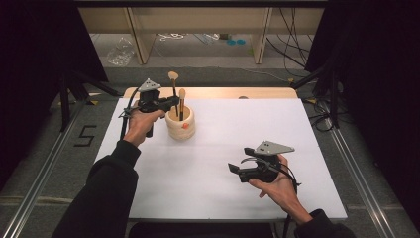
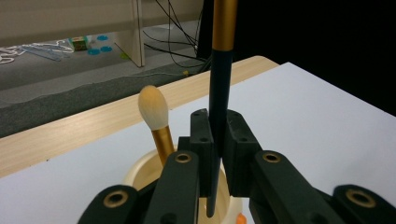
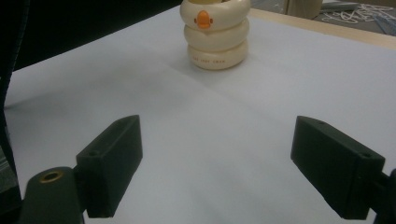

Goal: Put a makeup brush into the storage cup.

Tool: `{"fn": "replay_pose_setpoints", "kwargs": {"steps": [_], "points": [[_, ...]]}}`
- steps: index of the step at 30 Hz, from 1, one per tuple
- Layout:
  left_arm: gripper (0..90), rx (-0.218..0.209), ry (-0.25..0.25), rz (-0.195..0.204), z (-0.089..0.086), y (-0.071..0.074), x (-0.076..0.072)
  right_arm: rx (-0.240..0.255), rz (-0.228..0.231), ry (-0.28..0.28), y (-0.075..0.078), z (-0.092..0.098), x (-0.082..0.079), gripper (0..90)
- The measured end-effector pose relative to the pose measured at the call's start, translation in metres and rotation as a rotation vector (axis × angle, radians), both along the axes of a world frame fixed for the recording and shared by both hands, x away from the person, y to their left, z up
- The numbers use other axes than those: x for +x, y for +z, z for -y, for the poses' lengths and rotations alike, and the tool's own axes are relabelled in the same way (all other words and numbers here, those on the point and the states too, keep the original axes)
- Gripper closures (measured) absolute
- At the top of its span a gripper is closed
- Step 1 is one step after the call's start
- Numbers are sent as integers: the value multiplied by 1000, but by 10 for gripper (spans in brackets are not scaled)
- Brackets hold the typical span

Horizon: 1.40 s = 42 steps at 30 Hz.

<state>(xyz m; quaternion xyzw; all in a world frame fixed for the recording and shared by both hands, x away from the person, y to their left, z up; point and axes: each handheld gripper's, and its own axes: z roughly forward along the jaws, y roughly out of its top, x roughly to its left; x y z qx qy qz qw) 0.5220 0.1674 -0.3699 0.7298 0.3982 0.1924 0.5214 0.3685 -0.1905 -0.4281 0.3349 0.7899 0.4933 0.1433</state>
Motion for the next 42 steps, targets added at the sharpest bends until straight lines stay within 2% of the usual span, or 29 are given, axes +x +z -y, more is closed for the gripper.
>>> {"fn": "replay_pose_setpoints", "kwargs": {"steps": [5, 11, 21, 23, 25, 27, 30, 33, 36, 39, 40, 42], "points": [[835, -4, 21, -12, 1, -6, 6, 7, 1, 5, 0, -1, 0, 177], [835, -4, 28, -5, 0, -10, 9, -1, 0, 4, 0, 0, 0, 179], [834, -14, 52, -32, 2, -25, 12, 11, 8, 14, 0, -1, 0, 182], [834, 3, 46, -28, 2, -26, 13, 22, 12, 18, 0, -1, 1, 183], [834, -8, 55, -37, 3, -29, 13, 23, 13, 19, 0, -1, 1, 183], [834, 7, 59, -39, 1, -31, 14, 17, 11, 16, 0, -1, 0, 183], [834, -5, 70, -44, 0, -36, 14, 12, 5, 21, 0, -1, 0, 183], [832, 4, 73, -52, -1, -40, 15, 12, 4, 23, 0, -1, 0, 185], [828, -3, 80, -71, 0, -45, 15, 14, 2, 23, 0, -2, 0, 185], [775, -1, 73, -84, 0, -49, 15, 14, 4, 26, 0, -2, 0, 188], [764, 11, 67, -79, 0, -49, 15, 22, 7, 34, -1, -2, 1, 189], [728, 13, 52, -82, 1, -49, 14, 8, -5, 35, 0, -2, 0, 191]]}}
